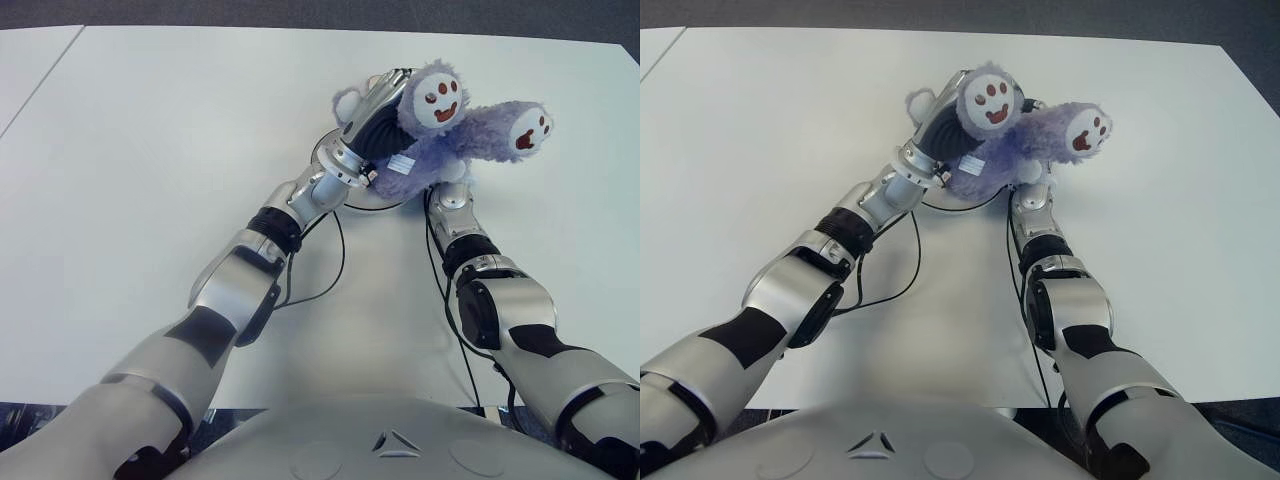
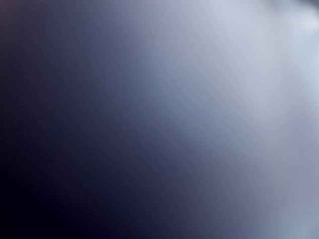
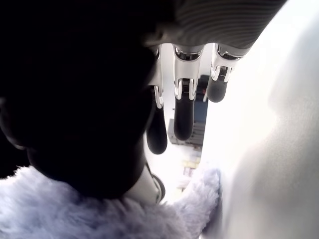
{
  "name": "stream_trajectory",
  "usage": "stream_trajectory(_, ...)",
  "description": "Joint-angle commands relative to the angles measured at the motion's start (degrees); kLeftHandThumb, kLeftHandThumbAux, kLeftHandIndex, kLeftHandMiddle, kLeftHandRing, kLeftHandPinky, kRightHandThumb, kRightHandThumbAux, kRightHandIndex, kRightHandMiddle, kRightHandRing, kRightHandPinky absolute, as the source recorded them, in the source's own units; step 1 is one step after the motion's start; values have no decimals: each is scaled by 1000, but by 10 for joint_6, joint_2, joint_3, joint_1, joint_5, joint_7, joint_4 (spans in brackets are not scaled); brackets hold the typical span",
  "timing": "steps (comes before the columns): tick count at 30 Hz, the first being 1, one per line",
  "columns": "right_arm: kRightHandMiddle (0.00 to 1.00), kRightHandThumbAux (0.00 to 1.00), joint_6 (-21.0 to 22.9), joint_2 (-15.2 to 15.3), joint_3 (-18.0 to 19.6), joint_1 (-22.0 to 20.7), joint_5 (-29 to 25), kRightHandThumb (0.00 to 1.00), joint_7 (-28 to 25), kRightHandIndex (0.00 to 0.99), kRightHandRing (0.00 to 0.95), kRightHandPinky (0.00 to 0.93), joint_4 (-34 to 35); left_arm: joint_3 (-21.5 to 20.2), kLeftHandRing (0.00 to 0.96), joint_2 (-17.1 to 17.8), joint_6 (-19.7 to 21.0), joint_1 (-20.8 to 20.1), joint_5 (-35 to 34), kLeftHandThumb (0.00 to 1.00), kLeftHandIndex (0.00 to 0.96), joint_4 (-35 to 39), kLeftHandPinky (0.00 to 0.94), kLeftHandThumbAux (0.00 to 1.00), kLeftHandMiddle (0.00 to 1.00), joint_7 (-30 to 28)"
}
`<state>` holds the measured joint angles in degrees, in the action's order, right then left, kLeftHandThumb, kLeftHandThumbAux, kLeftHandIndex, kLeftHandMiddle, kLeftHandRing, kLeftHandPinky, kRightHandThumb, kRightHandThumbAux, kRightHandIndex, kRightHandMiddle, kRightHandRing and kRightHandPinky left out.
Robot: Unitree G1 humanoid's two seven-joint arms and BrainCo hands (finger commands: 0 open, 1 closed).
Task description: Put the doll into the plate.
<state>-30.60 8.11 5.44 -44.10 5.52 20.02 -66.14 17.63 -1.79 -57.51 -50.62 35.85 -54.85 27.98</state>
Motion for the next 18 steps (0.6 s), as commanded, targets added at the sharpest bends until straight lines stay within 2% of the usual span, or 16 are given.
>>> stream_trajectory(1, 292, 996, -17, -92, -29, 194, 33, 357, 15, 264, 208, 0, -104, 27, 870, 4, 19, 32, 23, 736, 442, -32, 878, 698, 875, 17)
stream_trajectory(10, 286, 996, -1, -89, -33, 192, 33, 341, 11, 262, 186, 0, -106, 32, 839, 37, 16, 41, 27, 737, 443, -25, 845, 693, 829, 23)
stream_trajectory(15, 286, 989, -2, -90, -31, 190, 30, 447, 5, 254, 188, 0, -107, 44, 785, 56, 27, 52, 57, 721, 435, -3, 789, 695, 770, 51)
stream_trajectory(16, 284, 979, -1, -90, -30, 190, 29, 488, 2, 251, 191, 0, -107, 47, 765, 61, 29, 55, 64, 711, 432, 2, 791, 697, 710, 56)
stream_trajectory(18, 281, 971, 0, -91, -29, 190, 27, 525, 1, 248, 193, 0, -108, 50, 747, 65, 31, 58, 70, 704, 429, 8, 793, 699, 657, 61)
